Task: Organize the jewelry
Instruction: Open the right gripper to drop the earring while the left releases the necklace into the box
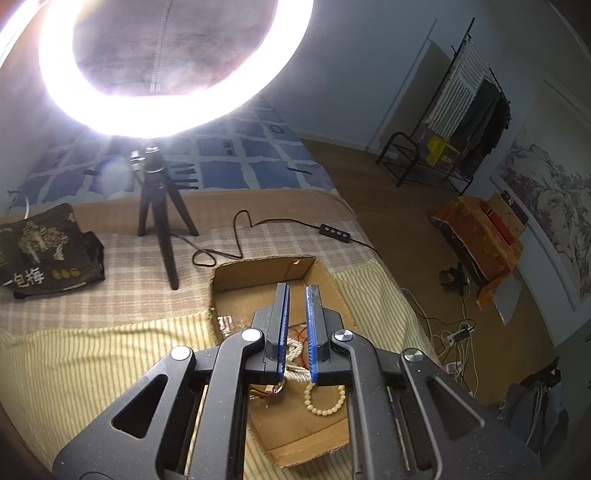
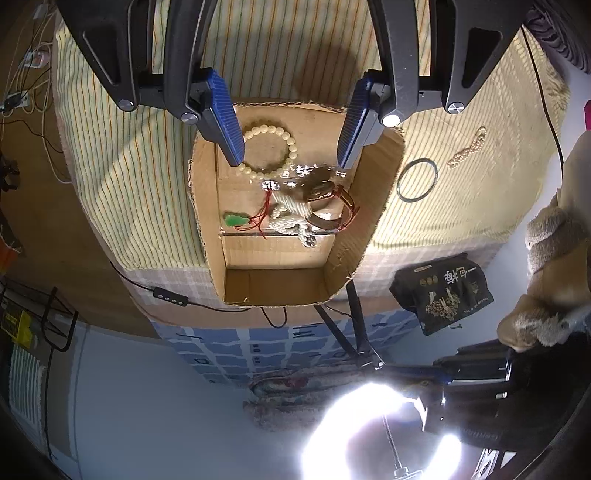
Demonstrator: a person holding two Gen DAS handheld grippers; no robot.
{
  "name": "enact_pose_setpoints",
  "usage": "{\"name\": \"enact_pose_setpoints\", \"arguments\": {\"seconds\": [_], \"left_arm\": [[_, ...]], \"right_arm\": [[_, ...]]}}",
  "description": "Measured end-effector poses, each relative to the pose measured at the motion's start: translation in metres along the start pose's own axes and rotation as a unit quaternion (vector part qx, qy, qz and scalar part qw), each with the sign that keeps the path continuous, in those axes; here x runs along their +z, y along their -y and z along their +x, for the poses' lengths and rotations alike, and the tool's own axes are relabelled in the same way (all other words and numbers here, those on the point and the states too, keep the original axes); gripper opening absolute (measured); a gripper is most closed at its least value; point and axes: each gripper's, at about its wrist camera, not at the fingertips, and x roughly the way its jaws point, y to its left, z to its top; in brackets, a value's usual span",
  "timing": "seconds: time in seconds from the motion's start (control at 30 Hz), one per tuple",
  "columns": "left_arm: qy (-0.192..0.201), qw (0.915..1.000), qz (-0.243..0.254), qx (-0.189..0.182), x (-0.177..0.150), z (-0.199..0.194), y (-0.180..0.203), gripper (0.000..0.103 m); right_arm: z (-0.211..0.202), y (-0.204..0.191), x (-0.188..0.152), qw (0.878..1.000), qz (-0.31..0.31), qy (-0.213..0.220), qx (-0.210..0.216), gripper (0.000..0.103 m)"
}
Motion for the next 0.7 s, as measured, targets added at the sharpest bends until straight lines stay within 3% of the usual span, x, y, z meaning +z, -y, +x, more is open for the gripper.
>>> {"name": "enact_pose_setpoints", "arguments": {"seconds": [0.43, 0.7], "left_arm": [[0.014, 0.9993, 0.006, 0.034, -0.023, -0.053, -0.025, 0.006], [0.021, 0.9978, 0.004, 0.062, -0.051, -0.098, -0.061, 0.006]], "right_arm": [[-0.022, -0.020, 0.000, 1.000, -0.006, 0.010, 0.017, 0.057], [-0.031, -0.048, 0.002, 0.999, -0.011, 0.013, 0.045, 0.059]]}}
